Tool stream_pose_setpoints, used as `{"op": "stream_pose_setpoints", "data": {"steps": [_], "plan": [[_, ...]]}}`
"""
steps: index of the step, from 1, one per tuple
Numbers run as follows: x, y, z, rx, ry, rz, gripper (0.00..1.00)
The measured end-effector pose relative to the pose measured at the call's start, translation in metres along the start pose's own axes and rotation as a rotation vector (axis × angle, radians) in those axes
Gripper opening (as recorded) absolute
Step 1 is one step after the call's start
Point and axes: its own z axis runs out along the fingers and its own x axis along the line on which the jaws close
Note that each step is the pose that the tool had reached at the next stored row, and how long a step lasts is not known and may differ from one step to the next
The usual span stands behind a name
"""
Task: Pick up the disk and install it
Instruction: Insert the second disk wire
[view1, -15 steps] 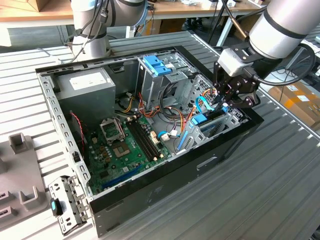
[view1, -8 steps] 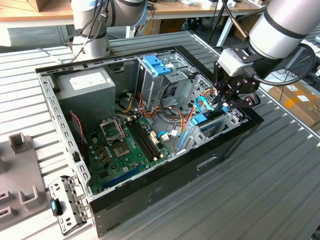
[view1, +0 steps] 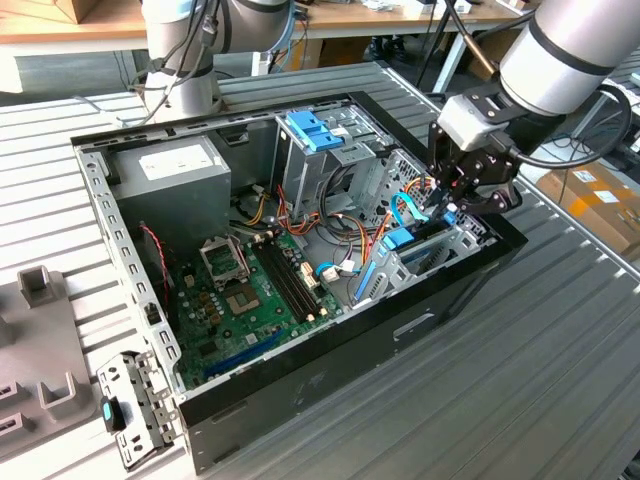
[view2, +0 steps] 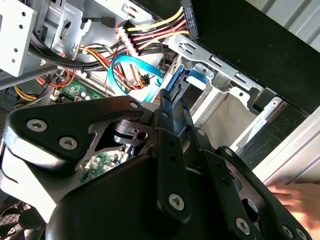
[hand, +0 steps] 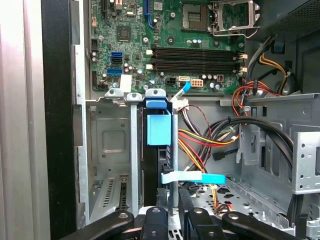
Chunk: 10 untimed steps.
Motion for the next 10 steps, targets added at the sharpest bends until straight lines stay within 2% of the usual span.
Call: {"op": "stream_pose_setpoints", "data": {"steps": [6,10], "plan": [[-0.0042,-0.0029,-0.0013,-0.0046,-0.0017,-0.032,0.24],[-0.0069,-0.0038,-0.0019,-0.0109,-0.0032,-0.077,0.24]]}}
